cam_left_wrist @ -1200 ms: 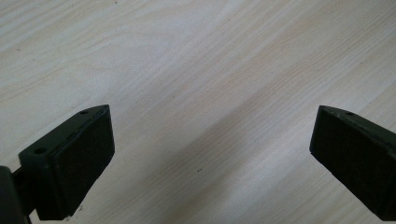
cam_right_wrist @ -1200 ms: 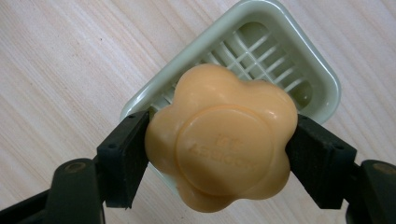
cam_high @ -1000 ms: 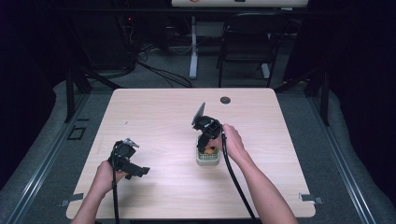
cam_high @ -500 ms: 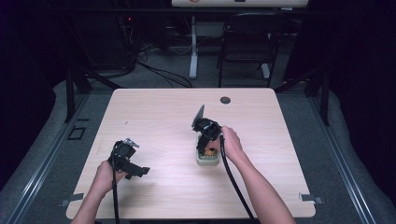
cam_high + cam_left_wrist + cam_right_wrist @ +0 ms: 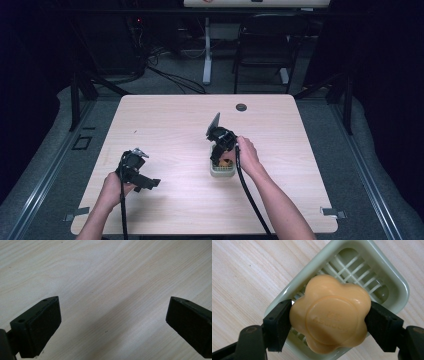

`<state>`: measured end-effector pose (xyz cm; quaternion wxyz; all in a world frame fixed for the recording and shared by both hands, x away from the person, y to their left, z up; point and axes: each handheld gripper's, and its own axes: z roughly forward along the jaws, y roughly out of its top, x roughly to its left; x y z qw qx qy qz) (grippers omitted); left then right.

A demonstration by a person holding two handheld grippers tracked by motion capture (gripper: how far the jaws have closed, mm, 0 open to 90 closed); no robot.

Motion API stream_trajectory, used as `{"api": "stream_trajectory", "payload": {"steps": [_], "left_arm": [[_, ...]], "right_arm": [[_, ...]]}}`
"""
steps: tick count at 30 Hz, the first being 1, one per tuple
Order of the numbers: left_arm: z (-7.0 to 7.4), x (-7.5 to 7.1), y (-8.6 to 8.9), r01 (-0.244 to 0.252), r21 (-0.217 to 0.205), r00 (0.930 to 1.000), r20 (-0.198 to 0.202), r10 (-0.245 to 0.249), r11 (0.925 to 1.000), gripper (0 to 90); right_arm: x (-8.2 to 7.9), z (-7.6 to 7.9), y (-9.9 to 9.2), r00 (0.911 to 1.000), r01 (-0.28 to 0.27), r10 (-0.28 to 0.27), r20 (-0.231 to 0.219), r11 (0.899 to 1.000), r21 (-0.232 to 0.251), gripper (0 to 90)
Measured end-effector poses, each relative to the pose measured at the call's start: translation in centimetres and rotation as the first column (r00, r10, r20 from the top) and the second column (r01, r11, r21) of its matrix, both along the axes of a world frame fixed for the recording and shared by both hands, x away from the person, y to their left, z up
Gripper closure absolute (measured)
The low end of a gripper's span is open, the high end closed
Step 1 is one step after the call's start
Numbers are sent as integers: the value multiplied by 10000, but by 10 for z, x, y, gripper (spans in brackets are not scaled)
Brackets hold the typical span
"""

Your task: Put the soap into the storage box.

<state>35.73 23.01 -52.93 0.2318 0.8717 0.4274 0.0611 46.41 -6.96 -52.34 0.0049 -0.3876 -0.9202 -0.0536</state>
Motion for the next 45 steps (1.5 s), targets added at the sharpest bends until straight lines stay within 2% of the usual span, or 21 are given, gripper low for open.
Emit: {"api": "stream_trajectory", "payload": {"steps": [3,4,7,9,10,12,13,19,23,33,41,45], "left_arm": [[0,0,0,7,-5,10000,-12,-7,10000,0],[0,0,0,7,-5,10000,-12,-7,10000,0],[0,0,0,-2,-14,10000,5,2,10000,0],[0,0,0,5,-4,10000,-8,-5,10000,0],[0,0,0,3,-10,10000,3,-3,10000,0],[0,0,0,1,-8,10000,3,-1,10000,0],[0,0,0,3,-10,10000,8,-3,10000,0],[0,0,0,18,-7,10000,0,-18,10000,0],[0,0,-1,19,4,10000,-4,-19,10000,0],[0,0,-1,32,8,10000,-6,-32,10000,0],[0,0,-1,26,21,10000,-17,-26,10000,0],[0,0,-1,5,14,10000,-3,-5,10000,0]], "right_arm": [[-1,1,0,9998,92,-94,200,9999,121,219],[-1,1,0,9998,92,-94,200,9999,121,219],[-2,7,-2,9998,-44,43,203,10000,47,142],[-3,8,-2,9998,-12,10,218,10000,93,140],[-5,12,-5,9993,-36,27,363,9997,235,119],[-5,14,-5,9994,-28,19,353,9996,274,111],[-8,19,-8,9993,-130,109,346,9980,614,85],[-20,32,-18,9978,-294,252,610,9971,696,32],[-28,39,-26,9957,-313,232,902,9954,900,18],[-48,56,-48,9914,-425,282,1276,9929,1107,17],[-62,59,-68,9889,-384,237,1465,9944,983,17],[-71,57,-89,9877,-153,9,1565,9958,908,19]]}}
